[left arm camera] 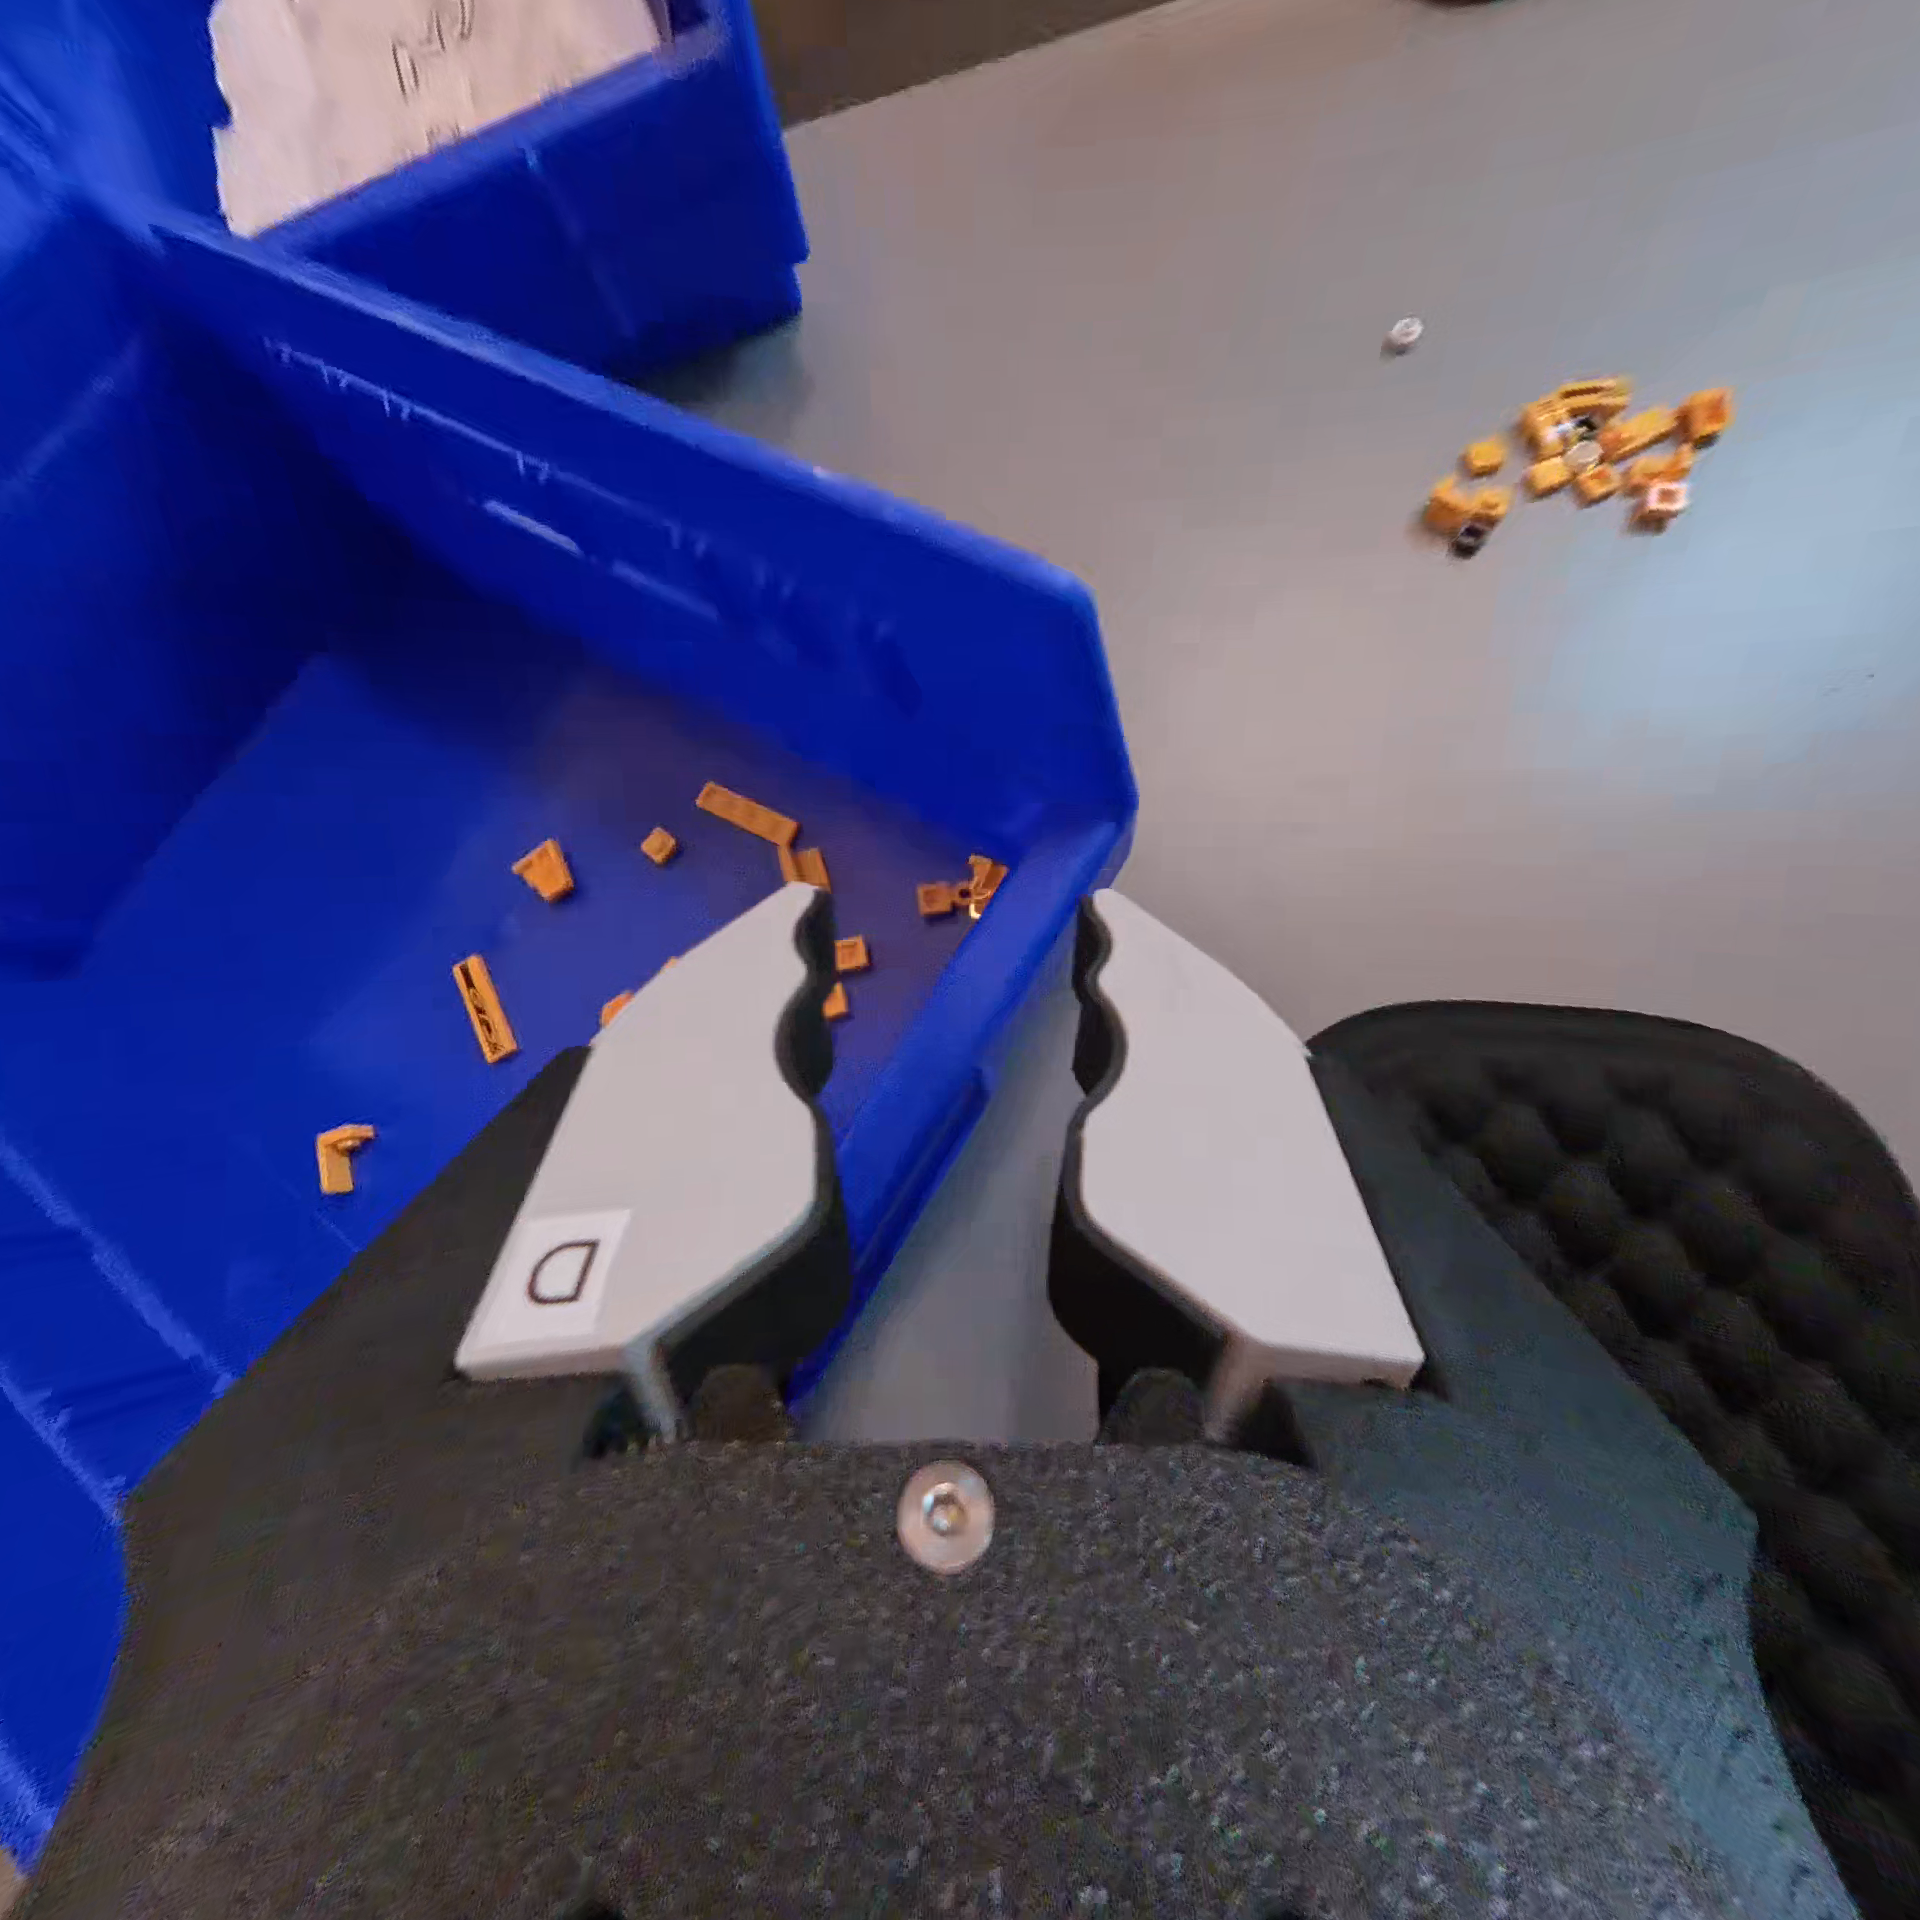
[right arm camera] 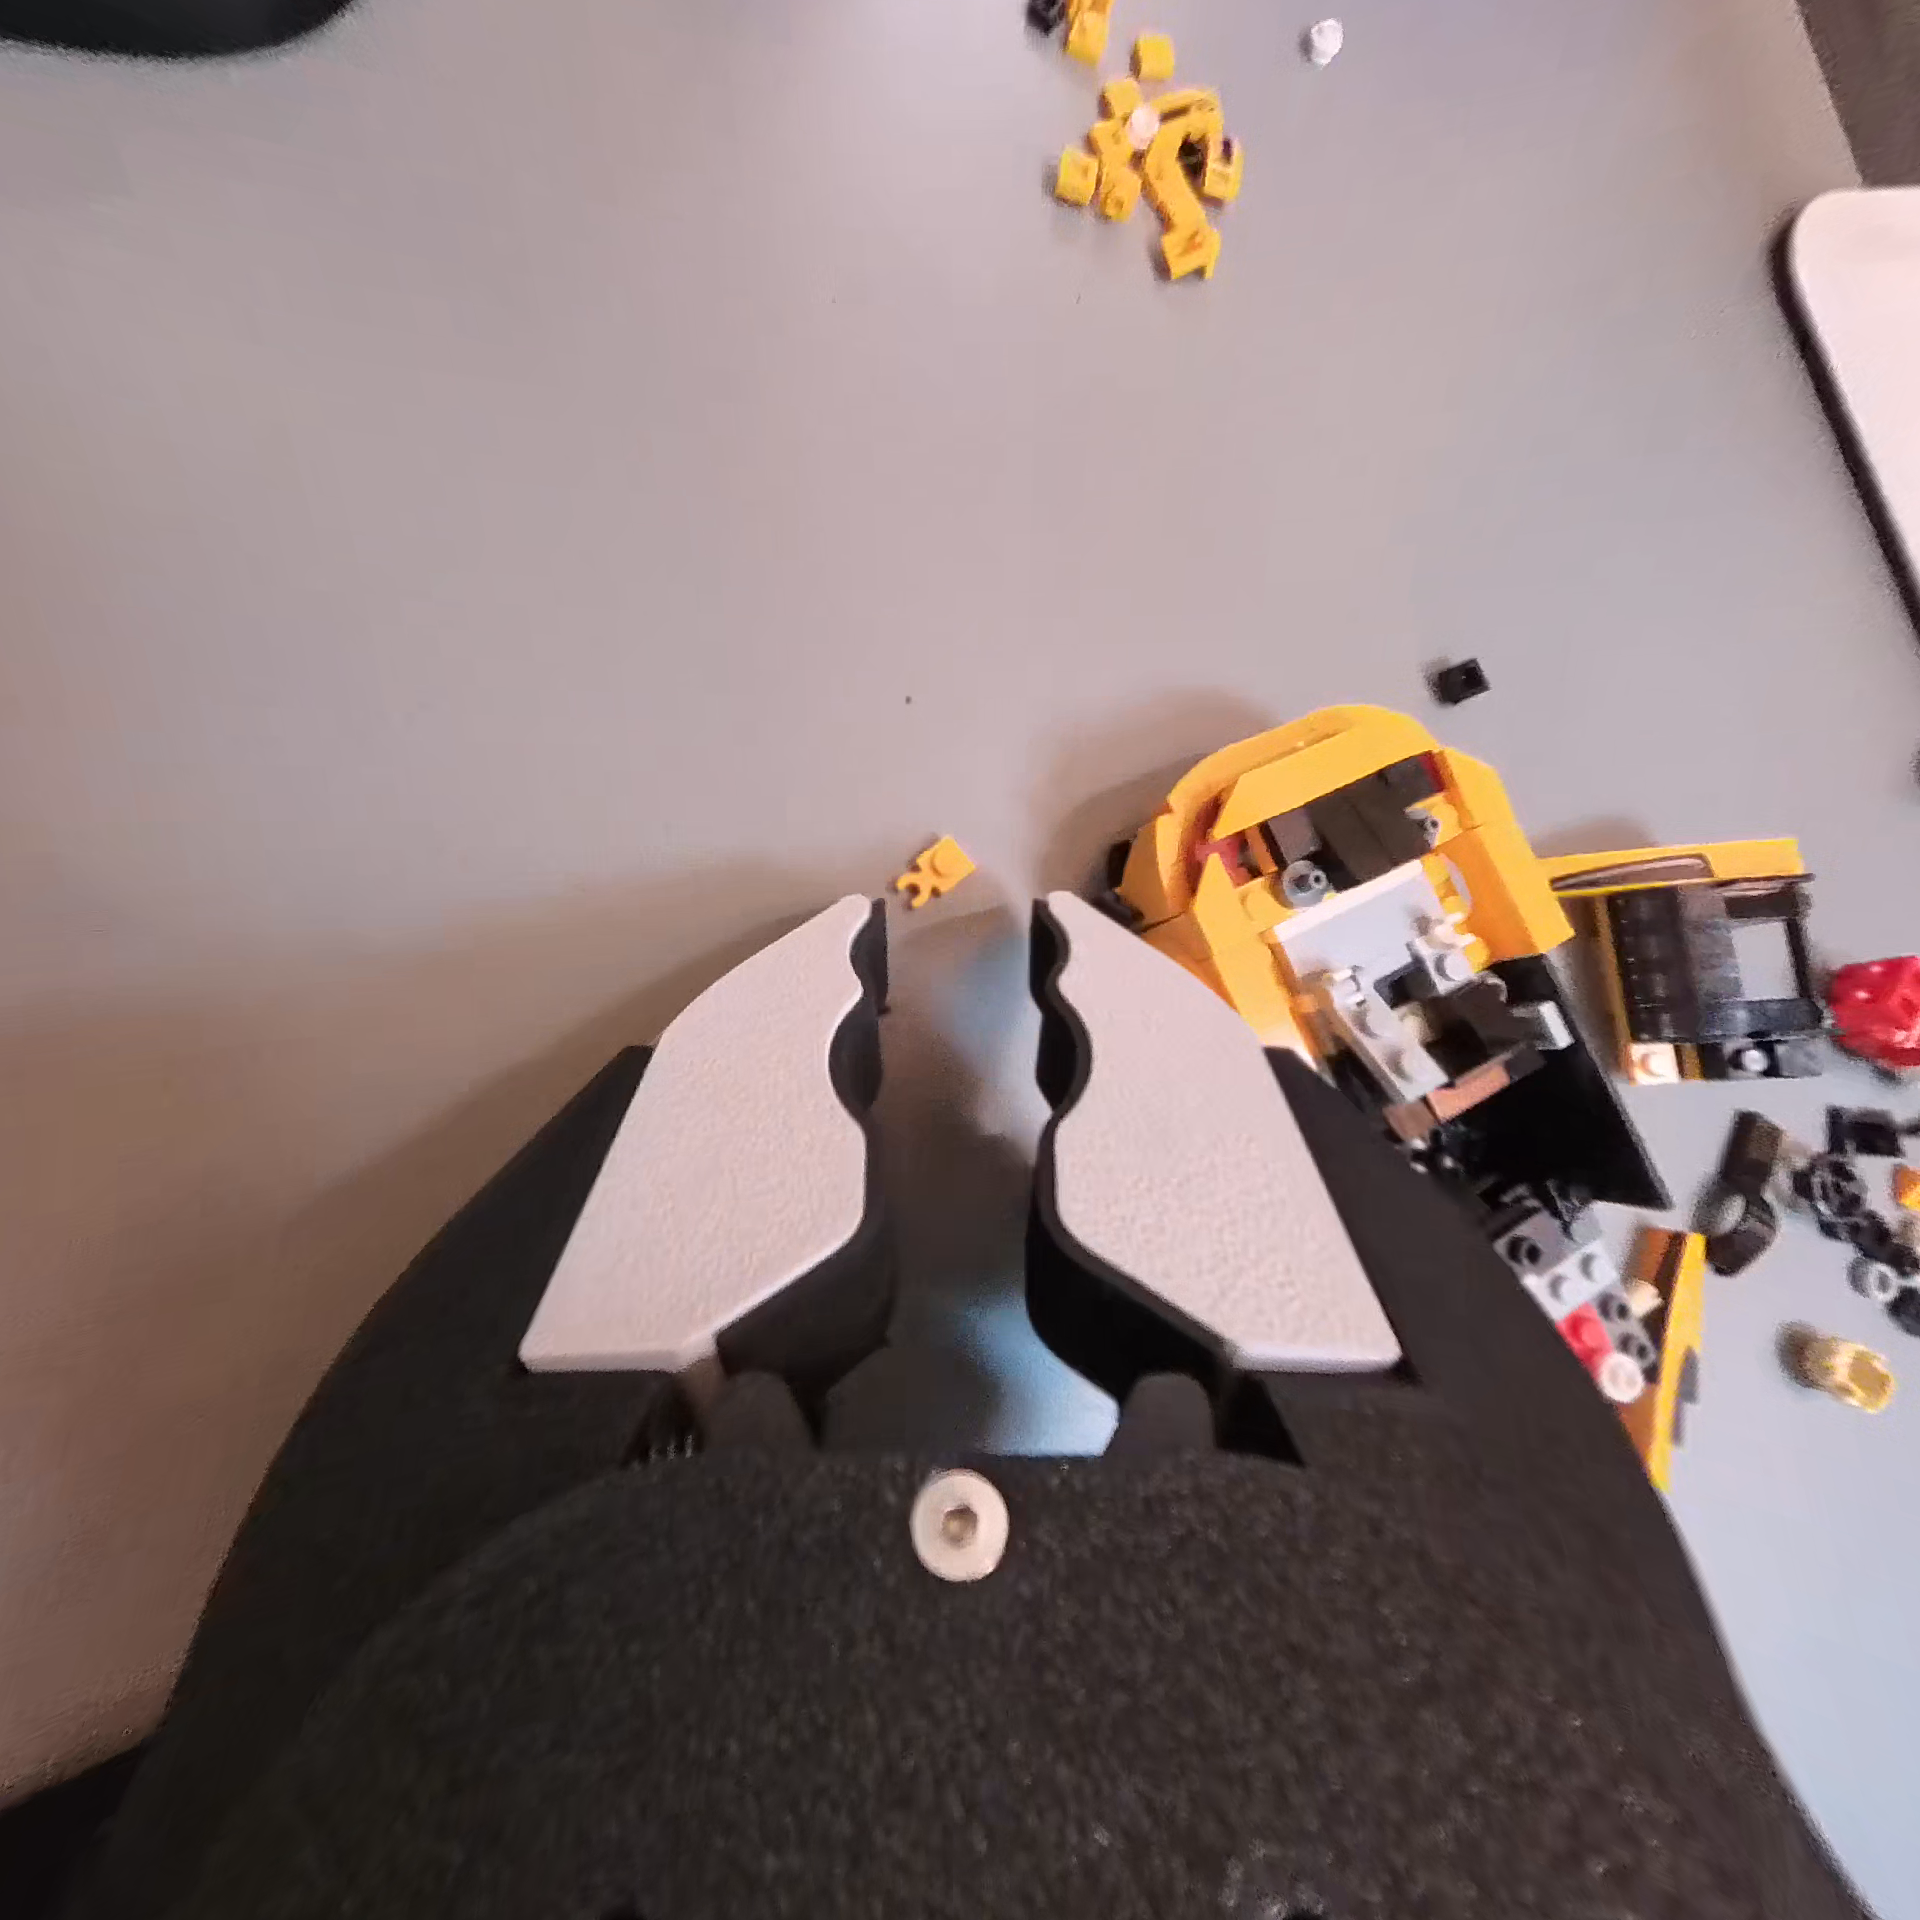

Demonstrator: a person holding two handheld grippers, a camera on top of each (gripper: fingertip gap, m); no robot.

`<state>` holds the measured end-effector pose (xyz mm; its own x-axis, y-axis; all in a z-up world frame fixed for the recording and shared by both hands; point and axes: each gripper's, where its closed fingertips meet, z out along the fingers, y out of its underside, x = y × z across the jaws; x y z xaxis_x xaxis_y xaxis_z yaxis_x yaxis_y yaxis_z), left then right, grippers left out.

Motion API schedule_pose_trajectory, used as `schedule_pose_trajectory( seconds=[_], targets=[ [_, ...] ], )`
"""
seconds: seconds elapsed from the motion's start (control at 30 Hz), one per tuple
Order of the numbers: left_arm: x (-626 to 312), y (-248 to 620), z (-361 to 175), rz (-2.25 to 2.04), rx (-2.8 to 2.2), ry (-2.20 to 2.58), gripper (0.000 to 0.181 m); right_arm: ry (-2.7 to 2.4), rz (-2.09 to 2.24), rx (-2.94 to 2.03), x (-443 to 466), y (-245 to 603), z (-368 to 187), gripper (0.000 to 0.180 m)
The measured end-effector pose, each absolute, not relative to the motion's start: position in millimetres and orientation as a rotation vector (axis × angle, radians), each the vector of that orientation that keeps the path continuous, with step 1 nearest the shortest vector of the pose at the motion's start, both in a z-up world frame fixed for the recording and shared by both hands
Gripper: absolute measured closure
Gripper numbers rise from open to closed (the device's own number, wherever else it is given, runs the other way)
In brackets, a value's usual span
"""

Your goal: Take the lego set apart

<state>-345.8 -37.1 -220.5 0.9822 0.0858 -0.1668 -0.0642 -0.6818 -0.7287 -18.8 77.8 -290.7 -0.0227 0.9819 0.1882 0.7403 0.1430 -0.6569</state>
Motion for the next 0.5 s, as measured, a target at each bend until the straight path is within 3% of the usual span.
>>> schedule_pose_trajectory(
  seconds=[0.17,0.3,0.5],
  targets=[
    [-337,-30,-205,0.268,-2.181,0.05,0.137,-1.818,0.535,-1.805,-23,77,-294,0.158],
    [-313,-23,-181,0.234,-2.047,0.137,0.145,-1.856,0.544,-1.85,-26,73,-296,0.172],
    [-225,-15,-179,-0.185,-1.982,0.359,0.154,-1.857,0.604,-1.635,-39,63,-286,0.174]
  ],
)
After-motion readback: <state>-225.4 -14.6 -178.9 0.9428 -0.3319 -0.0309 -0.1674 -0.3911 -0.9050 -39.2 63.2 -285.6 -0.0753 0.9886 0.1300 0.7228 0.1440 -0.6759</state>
